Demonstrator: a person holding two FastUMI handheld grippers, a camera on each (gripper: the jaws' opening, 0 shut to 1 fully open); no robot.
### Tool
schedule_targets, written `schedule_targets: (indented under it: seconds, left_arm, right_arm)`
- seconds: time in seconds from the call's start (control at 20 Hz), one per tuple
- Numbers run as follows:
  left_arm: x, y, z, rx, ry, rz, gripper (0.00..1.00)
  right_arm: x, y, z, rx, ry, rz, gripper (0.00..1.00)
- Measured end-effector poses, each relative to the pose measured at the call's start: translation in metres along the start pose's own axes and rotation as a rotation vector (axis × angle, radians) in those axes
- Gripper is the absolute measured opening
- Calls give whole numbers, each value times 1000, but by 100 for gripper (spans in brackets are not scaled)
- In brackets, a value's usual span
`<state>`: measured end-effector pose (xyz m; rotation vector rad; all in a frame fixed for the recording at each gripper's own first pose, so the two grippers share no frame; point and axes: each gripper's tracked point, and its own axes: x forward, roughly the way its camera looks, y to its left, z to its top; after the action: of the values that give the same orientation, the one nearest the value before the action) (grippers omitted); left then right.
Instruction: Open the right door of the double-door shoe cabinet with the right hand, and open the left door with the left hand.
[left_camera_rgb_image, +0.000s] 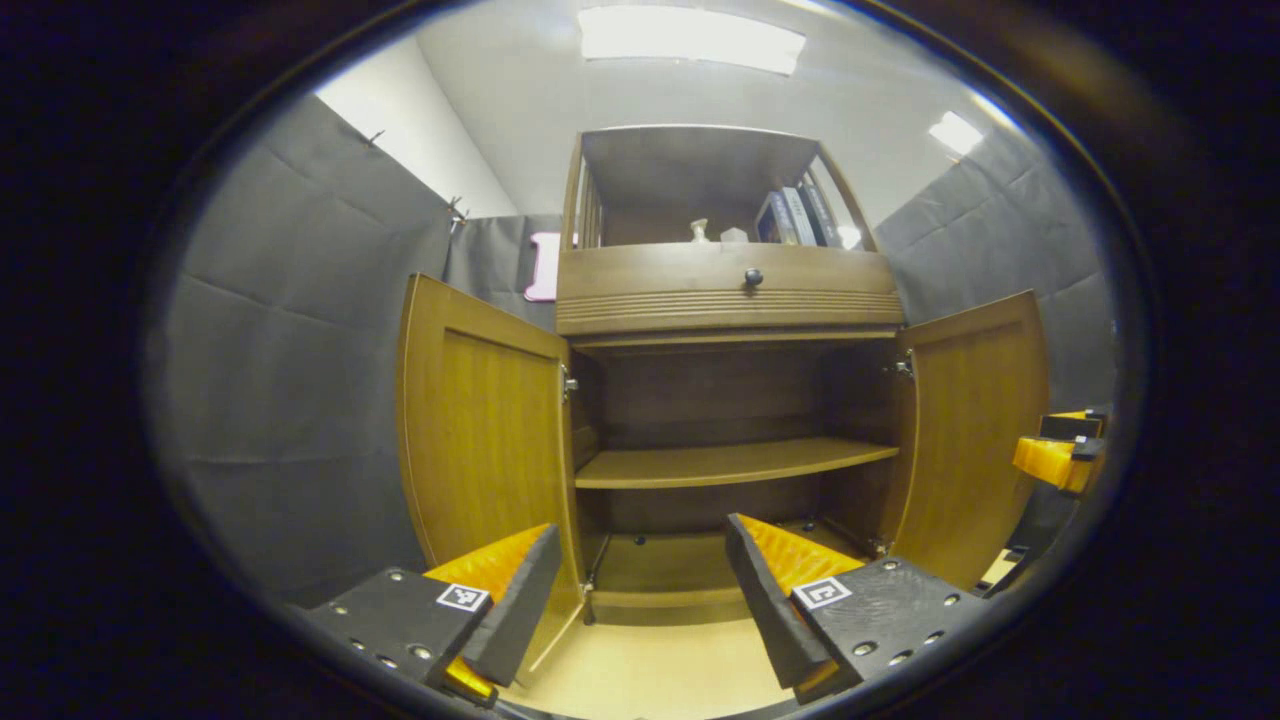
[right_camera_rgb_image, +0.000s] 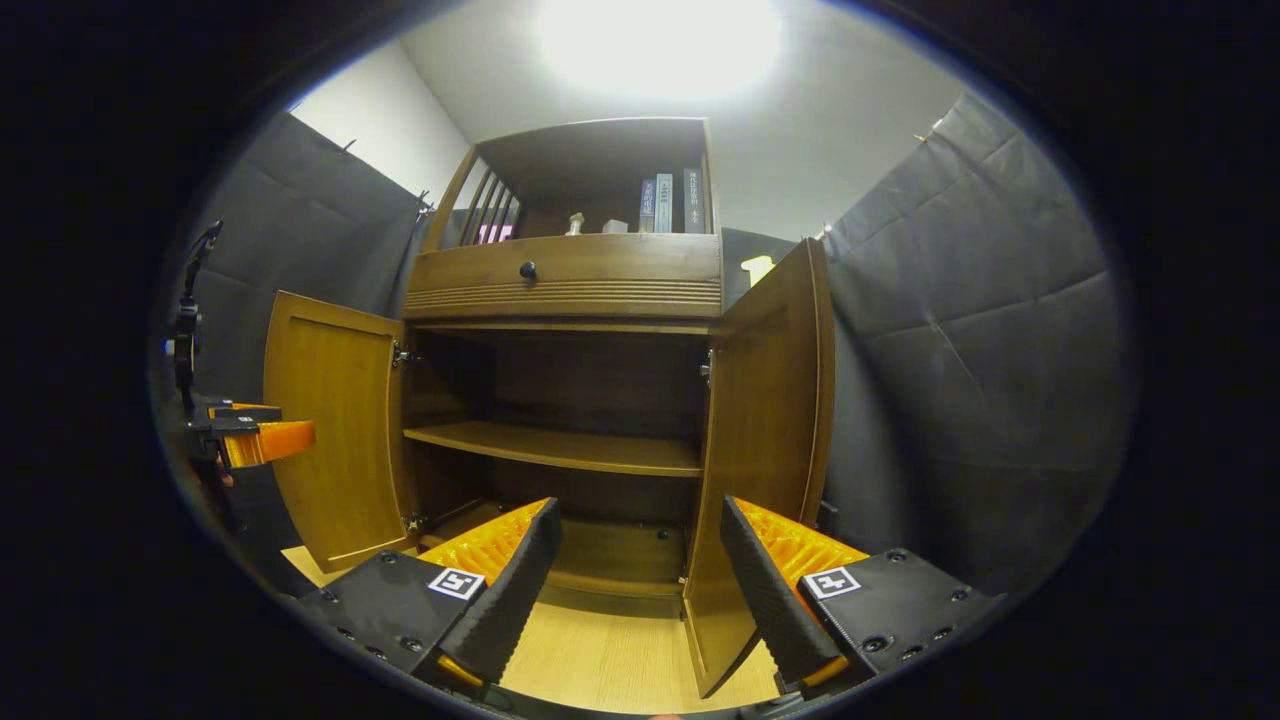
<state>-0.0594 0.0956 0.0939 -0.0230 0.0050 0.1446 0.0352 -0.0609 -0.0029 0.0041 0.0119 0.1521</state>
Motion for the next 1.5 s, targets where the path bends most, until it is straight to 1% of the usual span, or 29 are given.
schedule_targets:
  seconds: [0.05, 0.1, 0.15, 0.3, 0.55, 1.0, 1.05, 1.1, 1.25, 1.4, 1.45, 1.5]
  left_arm:
    - [1, 0, -1, -3, 1, 7, 95]
    - [1, 2, -1, -5, 0, 15, 95]
    - [2, 4, -1, -5, 1, 22, 95]
    - [4, 14, -3, -9, -2, 49, 95]
    - [6, 24, 0, -17, -5, 72, 95]
    - [12, 31, 4, 8, -10, 80, 95]
    - [13, 32, 5, 8, -12, 82, 95]
    - [14, 32, 5, 7, -11, 81, 95]
    - [14, 34, 4, 6, -6, 82, 95]
    - [14, 35, 3, 8, -3, 84, 95]
    - [14, 34, 4, 9, -4, 84, 95]
    - [15, 35, 3, 12, -4, 84, 95]
  right_arm:
    - [0, 0, 1, 12, 1, 2, 97]
    - [1, -1, 1, 20, 0, 1, 100]
    - [3, -1, 3, 26, -2, 1, 97]
    - [5, -1, 5, 36, -6, 3, 97]
    - [12, 3, 5, 49, -1, 9, 97]
    - [14, 7, 7, 62, -8, 5, 97]
    - [16, 6, 8, 62, -9, 4, 100]
    - [16, 7, 8, 61, -8, 4, 97]
    - [16, 9, 5, 59, -3, 6, 96]
    - [15, 9, 4, 57, 0, 6, 97]
    - [15, 10, 5, 56, -1, 8, 100]
    - [15, 10, 5, 56, -2, 8, 100]
